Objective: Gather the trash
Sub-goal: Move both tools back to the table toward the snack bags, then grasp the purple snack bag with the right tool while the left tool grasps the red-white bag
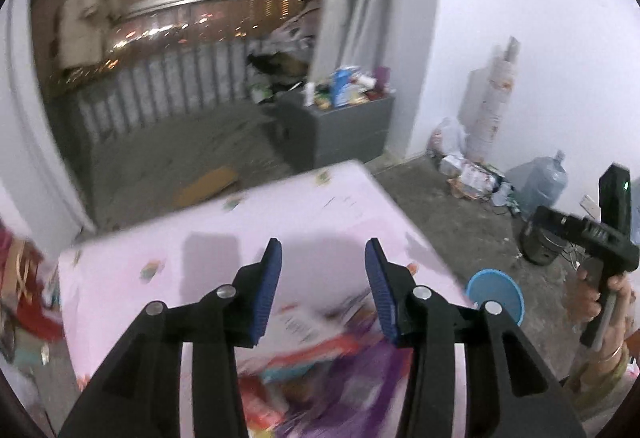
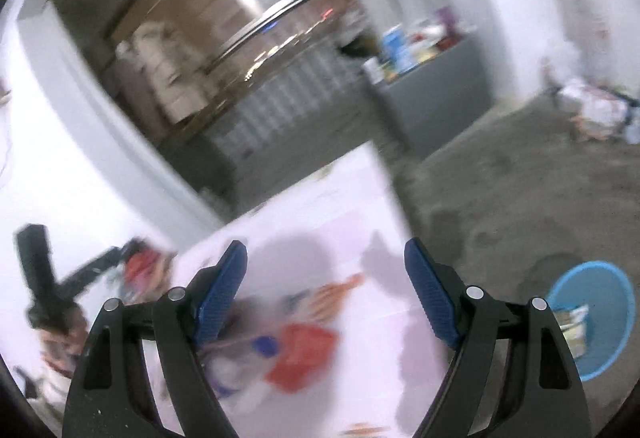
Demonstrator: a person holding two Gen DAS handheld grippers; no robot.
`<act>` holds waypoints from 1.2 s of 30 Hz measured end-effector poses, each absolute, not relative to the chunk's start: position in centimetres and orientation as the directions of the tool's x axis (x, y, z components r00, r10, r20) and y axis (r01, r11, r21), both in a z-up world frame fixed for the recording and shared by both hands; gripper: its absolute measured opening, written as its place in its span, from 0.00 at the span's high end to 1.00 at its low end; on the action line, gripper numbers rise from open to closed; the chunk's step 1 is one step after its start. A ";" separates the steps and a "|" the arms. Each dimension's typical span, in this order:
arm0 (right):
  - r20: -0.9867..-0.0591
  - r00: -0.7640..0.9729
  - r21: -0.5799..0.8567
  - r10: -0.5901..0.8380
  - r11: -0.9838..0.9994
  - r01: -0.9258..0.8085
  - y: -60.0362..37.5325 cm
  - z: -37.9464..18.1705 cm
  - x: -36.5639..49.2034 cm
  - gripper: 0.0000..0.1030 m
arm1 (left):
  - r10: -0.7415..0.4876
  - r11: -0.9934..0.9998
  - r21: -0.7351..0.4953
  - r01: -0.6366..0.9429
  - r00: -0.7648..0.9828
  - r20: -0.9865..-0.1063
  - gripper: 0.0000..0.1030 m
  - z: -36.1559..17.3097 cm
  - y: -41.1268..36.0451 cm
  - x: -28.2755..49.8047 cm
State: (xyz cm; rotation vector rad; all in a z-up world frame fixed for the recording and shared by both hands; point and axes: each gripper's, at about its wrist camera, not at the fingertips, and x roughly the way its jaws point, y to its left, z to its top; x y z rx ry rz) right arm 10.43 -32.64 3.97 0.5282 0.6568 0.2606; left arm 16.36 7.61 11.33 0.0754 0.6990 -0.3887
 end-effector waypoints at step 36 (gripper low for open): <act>-0.536 0.402 0.810 0.742 0.587 -0.004 -16.3 -1.2 11.8 0.66 | -0.360 0.907 -0.098 0.411 0.630 -0.688 0.75 1.6 15.5 16.2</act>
